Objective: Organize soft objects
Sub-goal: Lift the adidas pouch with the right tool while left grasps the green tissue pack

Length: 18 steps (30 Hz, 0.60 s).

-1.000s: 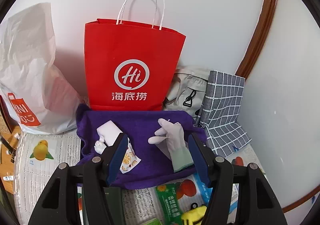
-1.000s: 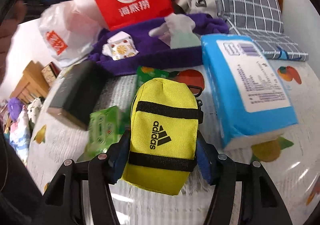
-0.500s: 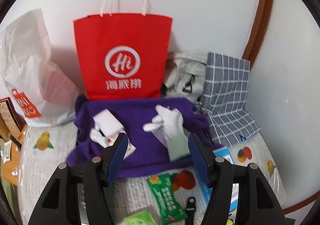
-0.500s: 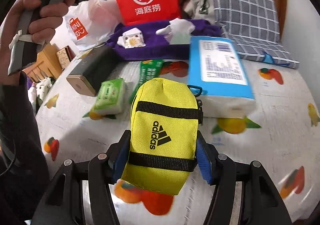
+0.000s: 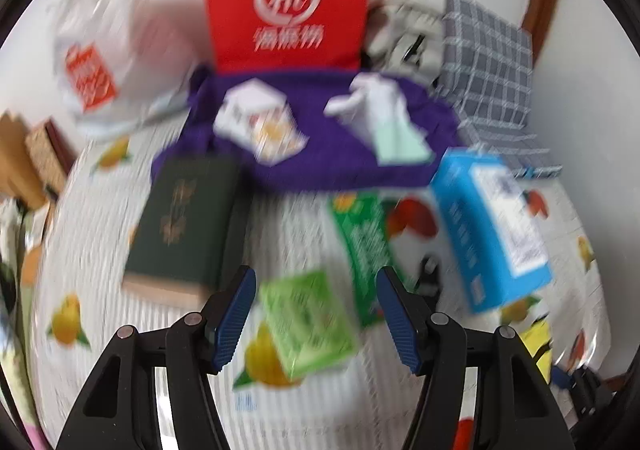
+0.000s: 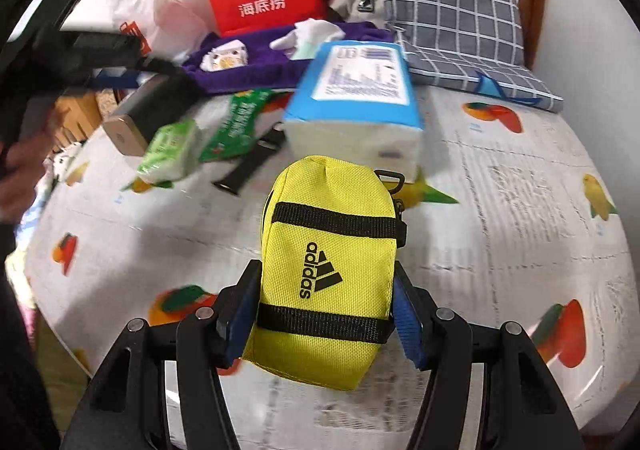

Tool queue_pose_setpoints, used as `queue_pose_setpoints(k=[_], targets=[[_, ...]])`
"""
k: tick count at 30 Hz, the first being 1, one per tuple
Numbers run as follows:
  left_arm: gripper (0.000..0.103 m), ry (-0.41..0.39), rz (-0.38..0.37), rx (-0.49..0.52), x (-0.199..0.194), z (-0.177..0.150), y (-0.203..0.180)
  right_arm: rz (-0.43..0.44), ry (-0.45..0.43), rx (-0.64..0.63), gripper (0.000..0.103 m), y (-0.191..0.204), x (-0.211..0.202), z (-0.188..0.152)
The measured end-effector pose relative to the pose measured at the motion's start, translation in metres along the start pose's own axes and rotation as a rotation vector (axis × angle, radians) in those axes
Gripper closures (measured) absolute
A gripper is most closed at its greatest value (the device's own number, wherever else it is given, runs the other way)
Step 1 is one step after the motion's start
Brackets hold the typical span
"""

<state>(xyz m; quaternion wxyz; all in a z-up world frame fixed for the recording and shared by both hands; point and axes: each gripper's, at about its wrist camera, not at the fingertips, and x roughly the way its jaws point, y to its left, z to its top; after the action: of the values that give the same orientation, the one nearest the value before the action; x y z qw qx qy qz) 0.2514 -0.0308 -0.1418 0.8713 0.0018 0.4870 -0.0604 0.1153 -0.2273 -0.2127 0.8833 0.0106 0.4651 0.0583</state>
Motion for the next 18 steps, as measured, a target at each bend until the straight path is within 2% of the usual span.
queue_pose_setpoints(k=[4,9,13,16,18], targets=[[0.043,0.035,-0.022,-0.026,0.011,-0.024,0.002,0.015,-0.010,0.024,0.042,-0.009,0.004,-0.004],[0.043,0.037,-0.018,-0.024,0.024,-0.034,-0.004,0.026,-0.040,0.025,0.042,-0.011,0.005,-0.011],[0.043,0.066,0.027,-0.010,0.046,-0.041,-0.011,0.019,-0.063,0.007,0.041,-0.009,0.005,-0.015],[0.042,0.043,0.082,0.012,0.053,-0.042,-0.016,0.008,-0.076,-0.017,0.040,-0.006,0.006,-0.017],[0.042,0.025,0.088,0.013,0.053,-0.042,-0.016,0.010,-0.081,-0.017,0.039,-0.006,0.006,-0.017]])
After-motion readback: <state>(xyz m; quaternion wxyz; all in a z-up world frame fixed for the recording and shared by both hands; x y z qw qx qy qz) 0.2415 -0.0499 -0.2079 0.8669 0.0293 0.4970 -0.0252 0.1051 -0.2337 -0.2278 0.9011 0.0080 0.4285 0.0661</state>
